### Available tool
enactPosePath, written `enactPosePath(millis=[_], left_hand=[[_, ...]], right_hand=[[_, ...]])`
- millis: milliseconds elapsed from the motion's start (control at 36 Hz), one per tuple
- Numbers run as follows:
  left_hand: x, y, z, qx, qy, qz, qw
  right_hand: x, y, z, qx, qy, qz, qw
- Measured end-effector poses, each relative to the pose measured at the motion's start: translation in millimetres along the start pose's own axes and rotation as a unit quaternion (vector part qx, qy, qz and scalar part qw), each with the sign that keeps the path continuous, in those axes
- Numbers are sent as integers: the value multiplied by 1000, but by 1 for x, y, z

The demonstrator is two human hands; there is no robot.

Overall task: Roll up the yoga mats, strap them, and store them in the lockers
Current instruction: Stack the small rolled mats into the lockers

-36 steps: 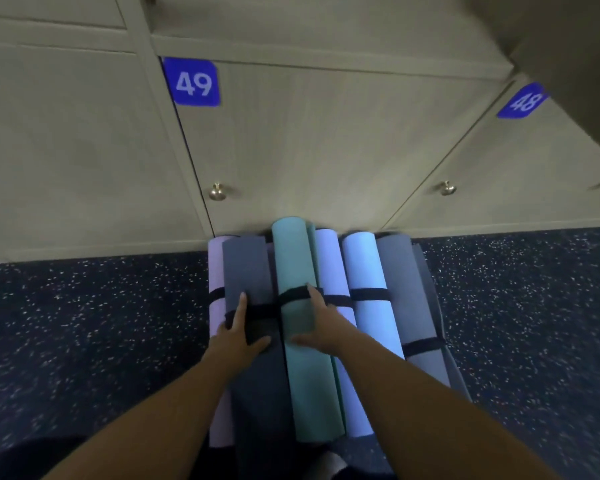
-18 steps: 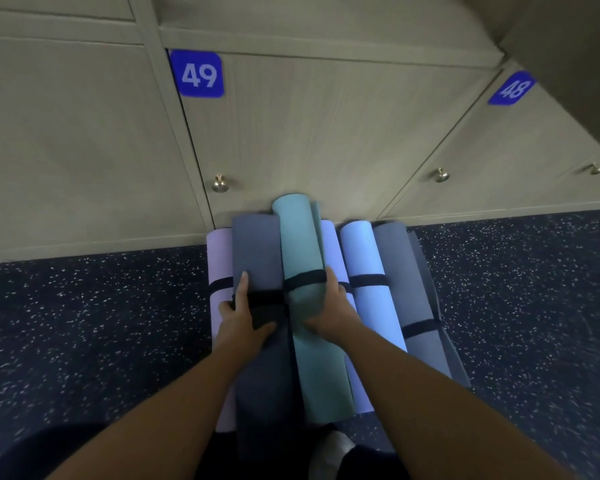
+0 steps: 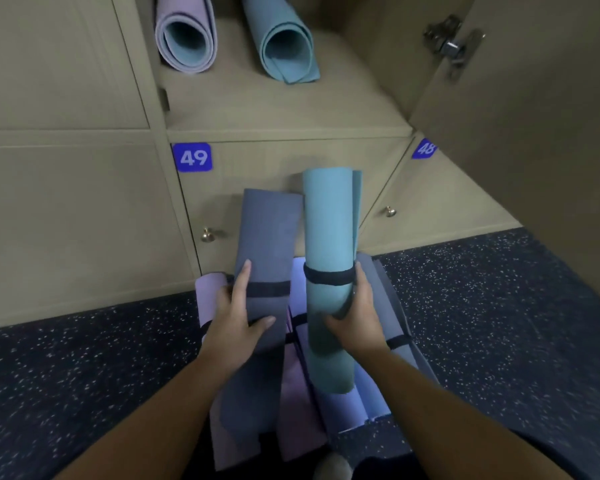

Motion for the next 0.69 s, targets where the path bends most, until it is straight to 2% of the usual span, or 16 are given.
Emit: enactPosePath(millis=[139, 278, 444, 528, 694], left_hand=[[64, 22, -16, 43, -70, 14, 997], [113, 37, -32, 44, -117, 33, 992], [175, 72, -58, 99, -170, 47, 979], [205, 89, -78, 117, -175, 38, 977], [262, 118, -114, 202, -168, -23, 965]], right_hand=[[-44, 31, -9, 40, 49, -10, 998], [-92, 64, -23, 78, 94, -33, 992], [-150, 99, -43, 137, 141, -82, 977], [-176, 114, -54, 156, 134, -66, 976], [-230, 147, -70, 192, 138, 6, 972]])
Point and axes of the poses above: each hand's wrist, its own z-axis away from the middle knuckle, its own y-axis out of the back of the hand, x = y × z, the point moved 10 cm from there along -z, towards the middle knuckle
